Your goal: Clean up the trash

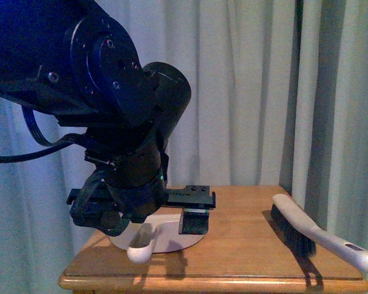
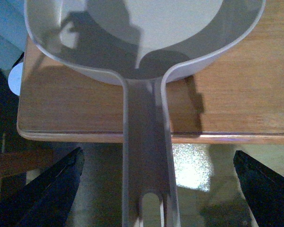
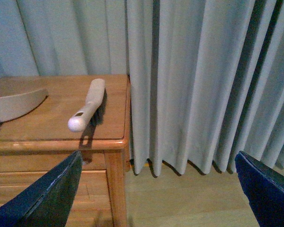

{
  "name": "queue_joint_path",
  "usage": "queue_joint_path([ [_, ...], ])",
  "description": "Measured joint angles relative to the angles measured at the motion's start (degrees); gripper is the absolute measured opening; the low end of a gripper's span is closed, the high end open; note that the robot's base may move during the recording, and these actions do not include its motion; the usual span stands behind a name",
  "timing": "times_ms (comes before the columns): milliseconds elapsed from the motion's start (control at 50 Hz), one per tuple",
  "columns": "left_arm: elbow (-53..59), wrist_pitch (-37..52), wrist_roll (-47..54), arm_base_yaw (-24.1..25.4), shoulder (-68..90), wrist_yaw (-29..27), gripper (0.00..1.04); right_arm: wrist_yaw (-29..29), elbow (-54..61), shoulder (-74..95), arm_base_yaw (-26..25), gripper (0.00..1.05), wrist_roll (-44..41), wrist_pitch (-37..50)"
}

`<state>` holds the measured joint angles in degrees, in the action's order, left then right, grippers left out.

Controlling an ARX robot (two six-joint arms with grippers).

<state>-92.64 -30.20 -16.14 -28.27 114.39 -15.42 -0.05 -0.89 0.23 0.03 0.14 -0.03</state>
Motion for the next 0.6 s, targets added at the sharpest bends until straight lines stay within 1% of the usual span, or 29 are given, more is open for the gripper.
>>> queue_joint_path([
  [600,0.1,3.6,3.3,2.1,4.8,-0.6,0.97,0.0,0.0,0.0,0.0,0.97,0.0,0.0],
])
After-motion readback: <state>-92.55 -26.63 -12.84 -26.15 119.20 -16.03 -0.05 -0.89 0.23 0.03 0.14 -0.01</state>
